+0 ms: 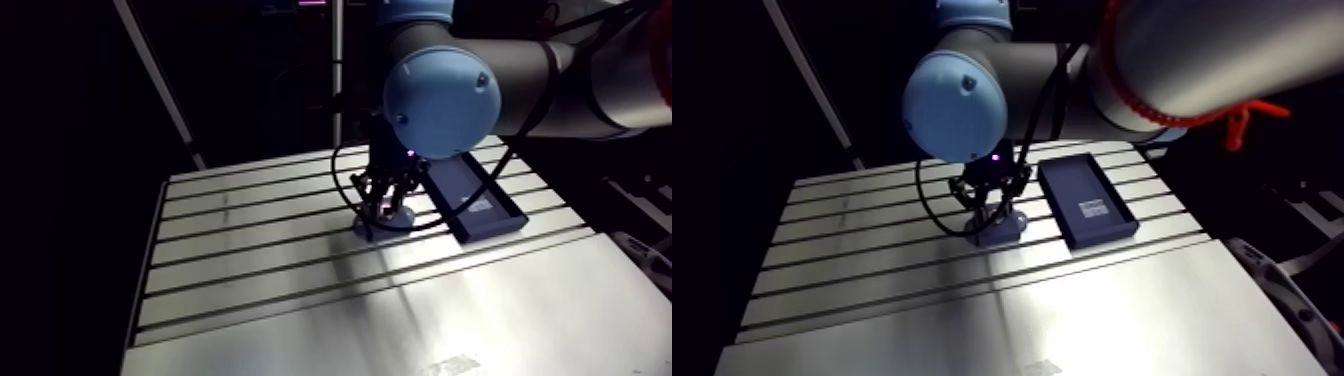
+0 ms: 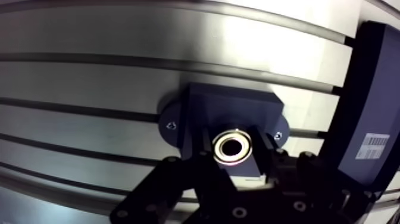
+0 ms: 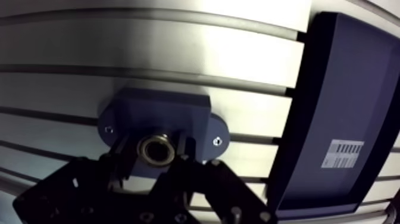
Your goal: Pick up the bearing and press it into the housing until flush.
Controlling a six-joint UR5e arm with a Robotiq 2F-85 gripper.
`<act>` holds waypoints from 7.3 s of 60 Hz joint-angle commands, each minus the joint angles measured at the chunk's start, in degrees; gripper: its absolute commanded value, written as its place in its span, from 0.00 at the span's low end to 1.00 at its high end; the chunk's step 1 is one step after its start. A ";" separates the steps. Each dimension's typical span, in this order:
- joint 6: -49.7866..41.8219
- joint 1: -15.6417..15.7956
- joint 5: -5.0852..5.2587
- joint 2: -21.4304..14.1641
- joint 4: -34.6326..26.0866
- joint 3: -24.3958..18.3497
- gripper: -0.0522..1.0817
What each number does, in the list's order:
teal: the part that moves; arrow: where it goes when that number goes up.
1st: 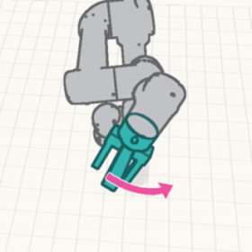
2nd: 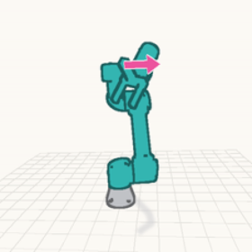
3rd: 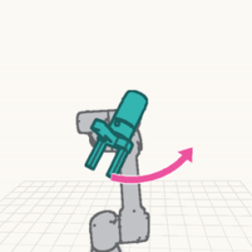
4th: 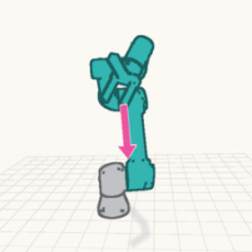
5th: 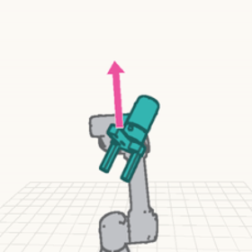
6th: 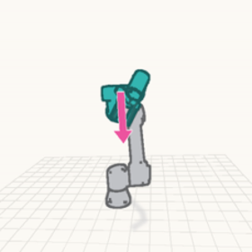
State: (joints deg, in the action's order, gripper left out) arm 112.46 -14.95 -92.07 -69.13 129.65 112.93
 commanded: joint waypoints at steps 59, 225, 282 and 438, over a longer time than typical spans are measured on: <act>-5.90 -0.76 -0.17 -7.41 -15.44 -7.96 0.65; -7.46 -0.53 0.27 -0.87 -5.68 -2.23 0.90; -7.12 -0.35 0.18 -0.34 -5.50 -2.33 0.89; -6.59 -0.35 0.27 -0.60 -2.87 -0.56 0.89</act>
State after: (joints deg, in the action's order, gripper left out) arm 105.87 -15.30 -91.86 -69.80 126.74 112.31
